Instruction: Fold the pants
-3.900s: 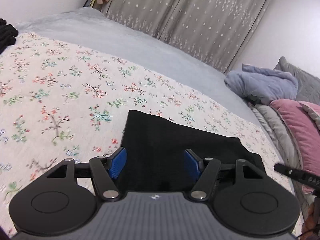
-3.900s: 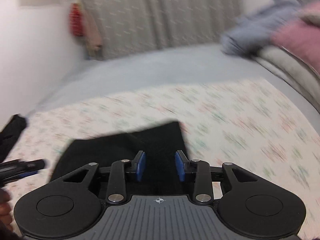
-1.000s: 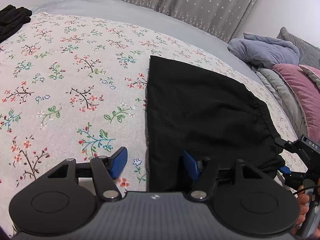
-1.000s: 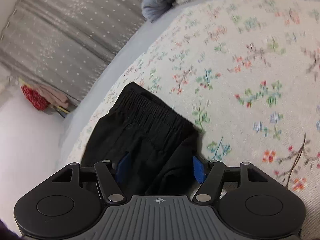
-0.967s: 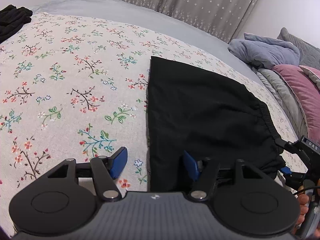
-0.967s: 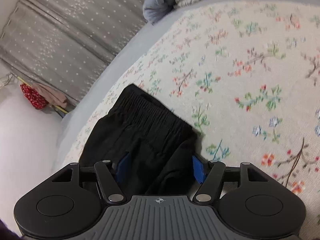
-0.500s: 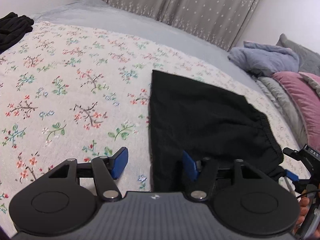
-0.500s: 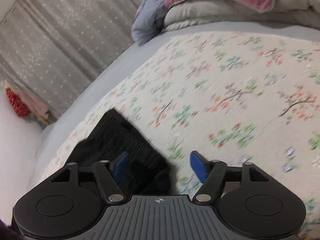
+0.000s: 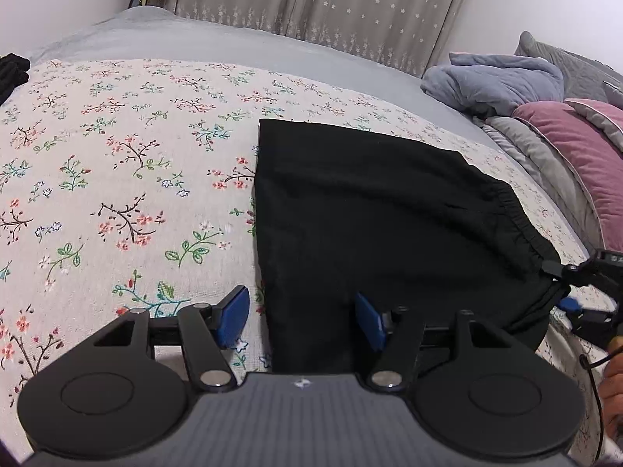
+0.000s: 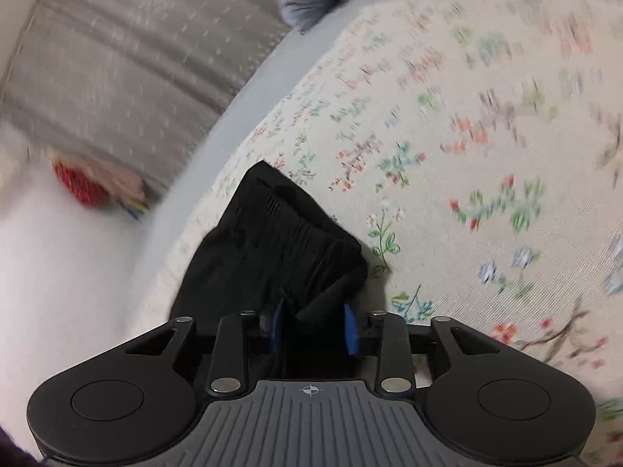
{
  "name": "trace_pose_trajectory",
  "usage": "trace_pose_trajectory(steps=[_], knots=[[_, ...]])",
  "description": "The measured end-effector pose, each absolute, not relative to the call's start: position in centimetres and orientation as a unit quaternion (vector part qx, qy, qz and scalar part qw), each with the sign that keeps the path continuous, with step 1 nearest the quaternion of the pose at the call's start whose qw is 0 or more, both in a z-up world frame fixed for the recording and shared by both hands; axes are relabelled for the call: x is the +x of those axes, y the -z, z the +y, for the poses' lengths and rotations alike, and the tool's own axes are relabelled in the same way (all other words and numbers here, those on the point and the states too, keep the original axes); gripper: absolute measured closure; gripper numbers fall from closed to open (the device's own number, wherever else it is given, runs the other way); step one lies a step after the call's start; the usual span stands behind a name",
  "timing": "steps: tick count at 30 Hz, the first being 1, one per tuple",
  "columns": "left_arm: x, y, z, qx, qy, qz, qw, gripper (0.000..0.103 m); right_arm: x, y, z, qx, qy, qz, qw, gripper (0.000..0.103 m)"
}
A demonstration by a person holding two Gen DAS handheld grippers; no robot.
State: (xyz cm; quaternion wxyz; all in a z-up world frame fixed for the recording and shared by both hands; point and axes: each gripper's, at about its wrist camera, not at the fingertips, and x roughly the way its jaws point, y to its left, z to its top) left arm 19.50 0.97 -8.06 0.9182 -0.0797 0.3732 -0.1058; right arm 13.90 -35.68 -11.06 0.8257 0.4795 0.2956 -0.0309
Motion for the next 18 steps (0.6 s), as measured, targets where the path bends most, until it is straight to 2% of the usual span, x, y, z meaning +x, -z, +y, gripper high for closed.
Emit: trace_pose_trajectory(steps=[4,5,7,10,15,18], knots=[[19.2,8.3,0.4,-0.056,0.102,0.369,0.922,0.024,14.7,11.2,-33.8,0.443,0.040,0.288,0.848,0.061],[19.3,8.3,0.4,-0.052,0.102,0.370,0.922,0.024,14.8,11.0,-33.3,0.431,0.046,0.286,0.855,0.064],[19.4,8.3,0.5,-0.053,0.102,0.372,0.921,0.023,15.2,10.2,-32.8,0.408,0.064,0.282,0.866,0.077],[19.4,8.3,0.6,-0.058,0.104,0.374,0.920,0.023,14.4,8.3,-31.6,0.379,0.071,0.253,0.887,0.085],[19.6,8.2,1.0,-0.068,0.103,0.377,0.918,0.024,13.9,3.8,-24.9,0.126,0.063,0.206,0.968,0.087],[19.8,7.9,1.9,-0.100,0.104,0.380,0.914,0.024,13.8,2.9,-19.7,-0.026,0.034,0.176,0.983,0.088]])
